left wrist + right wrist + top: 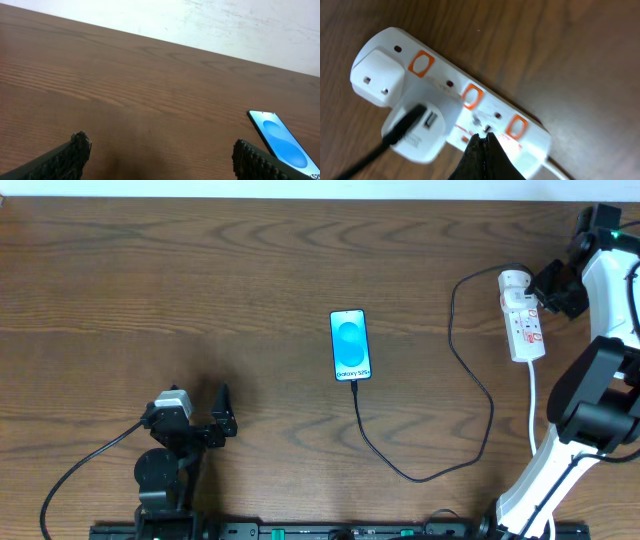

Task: Plug charger to phone and switch on socket
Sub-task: 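Move the right gripper to the white power strip's switch, then press the orange switch on the power strip with the right gripper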

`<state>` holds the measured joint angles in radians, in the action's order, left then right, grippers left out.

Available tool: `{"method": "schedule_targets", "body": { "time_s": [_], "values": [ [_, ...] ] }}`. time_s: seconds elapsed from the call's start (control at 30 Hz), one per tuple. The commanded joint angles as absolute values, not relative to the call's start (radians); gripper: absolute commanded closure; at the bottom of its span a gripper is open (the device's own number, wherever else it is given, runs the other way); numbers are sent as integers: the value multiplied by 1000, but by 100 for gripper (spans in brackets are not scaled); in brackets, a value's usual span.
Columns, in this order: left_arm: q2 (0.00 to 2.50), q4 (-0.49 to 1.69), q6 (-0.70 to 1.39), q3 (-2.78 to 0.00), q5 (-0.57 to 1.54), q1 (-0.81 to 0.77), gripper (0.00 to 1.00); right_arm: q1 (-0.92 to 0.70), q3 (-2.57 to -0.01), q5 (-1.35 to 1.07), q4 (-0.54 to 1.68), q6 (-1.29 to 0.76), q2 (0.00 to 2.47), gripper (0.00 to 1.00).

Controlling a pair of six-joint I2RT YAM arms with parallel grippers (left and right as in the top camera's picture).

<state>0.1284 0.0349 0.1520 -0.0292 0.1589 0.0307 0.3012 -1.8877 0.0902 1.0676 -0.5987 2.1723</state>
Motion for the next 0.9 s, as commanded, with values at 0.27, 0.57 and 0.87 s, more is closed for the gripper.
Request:
{"method": "schedule_targets", "body": {
  "time_s": [0.27, 0.57, 0.87],
  "values": [
    [128, 54, 132, -5, 175, 27, 7, 311, -1903, 68, 1023, -590, 2196, 98],
    [128, 54, 132, -5, 175, 27, 7, 311, -1901, 70, 1040, -586, 2196, 98],
    [128, 54, 132, -5, 175, 27, 7, 311, -1874, 80, 1024, -579, 2196, 99]
  ]
}}
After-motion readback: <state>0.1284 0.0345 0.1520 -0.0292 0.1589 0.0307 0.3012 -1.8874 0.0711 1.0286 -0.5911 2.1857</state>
